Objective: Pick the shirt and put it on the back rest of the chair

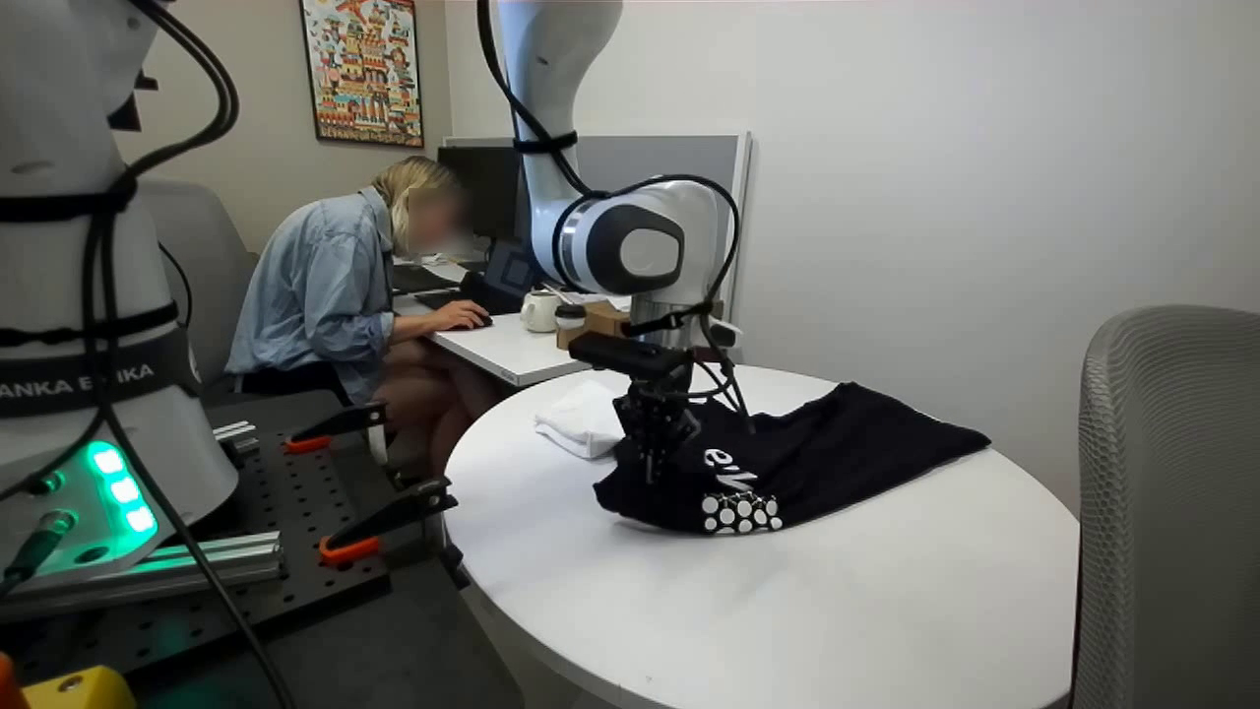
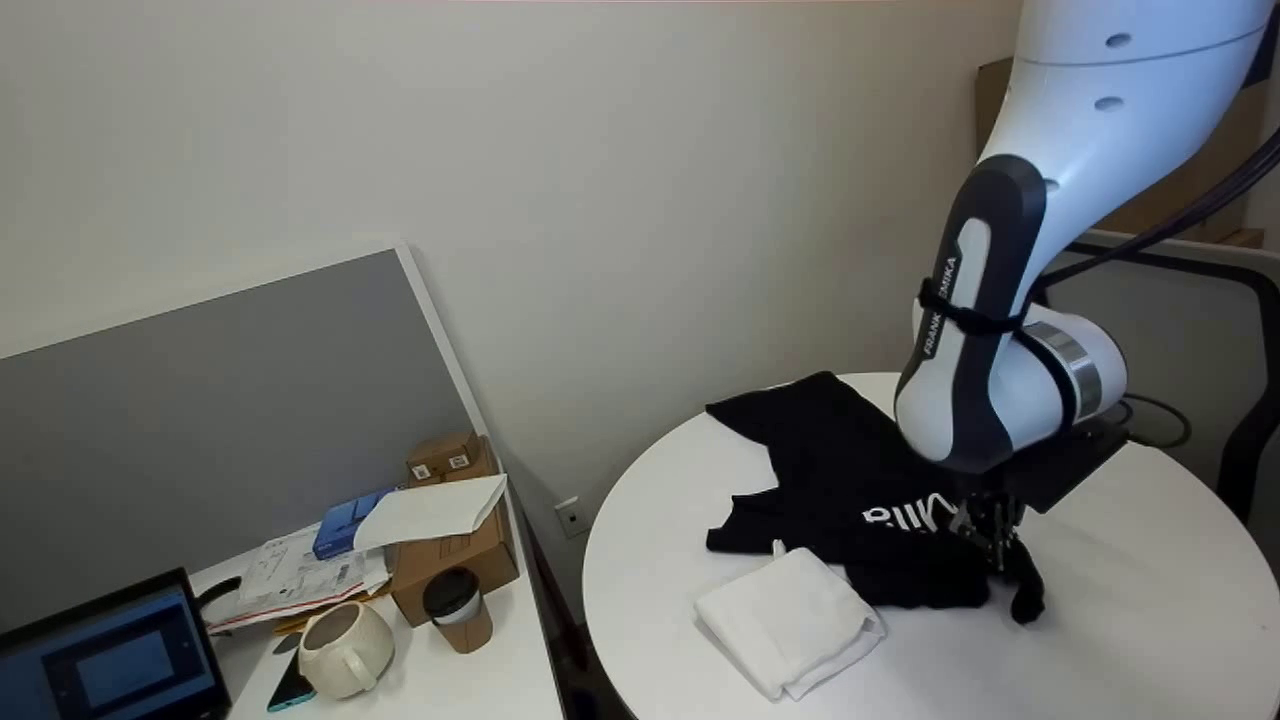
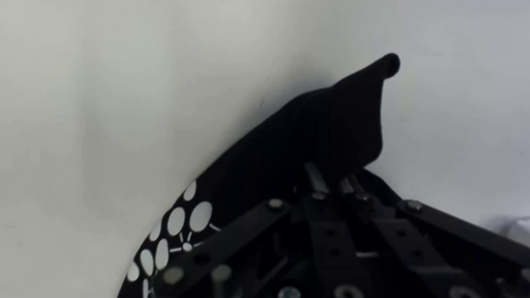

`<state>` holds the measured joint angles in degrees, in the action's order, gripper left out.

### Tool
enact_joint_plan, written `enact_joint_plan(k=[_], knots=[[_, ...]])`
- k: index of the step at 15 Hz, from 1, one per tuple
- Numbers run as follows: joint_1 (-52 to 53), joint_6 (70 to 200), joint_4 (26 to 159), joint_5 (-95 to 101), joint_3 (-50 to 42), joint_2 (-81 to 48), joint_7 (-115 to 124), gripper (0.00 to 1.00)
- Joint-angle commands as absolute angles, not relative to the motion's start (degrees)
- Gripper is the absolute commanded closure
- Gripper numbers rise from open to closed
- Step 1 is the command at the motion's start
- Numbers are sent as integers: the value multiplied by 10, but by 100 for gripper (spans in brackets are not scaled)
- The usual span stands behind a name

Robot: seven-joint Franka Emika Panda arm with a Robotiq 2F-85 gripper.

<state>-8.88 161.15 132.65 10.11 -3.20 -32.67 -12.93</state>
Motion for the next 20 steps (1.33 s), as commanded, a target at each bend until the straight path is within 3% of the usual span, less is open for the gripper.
enact_joint_plan(k=[1, 12, 20], knots=[[-106, 1594, 1396, 59, -21, -190, -120, 99], [-80, 1416, 1367, 95, -40, 123, -64, 99], [-84, 1210, 1089, 135, -40, 94, -54, 99]])
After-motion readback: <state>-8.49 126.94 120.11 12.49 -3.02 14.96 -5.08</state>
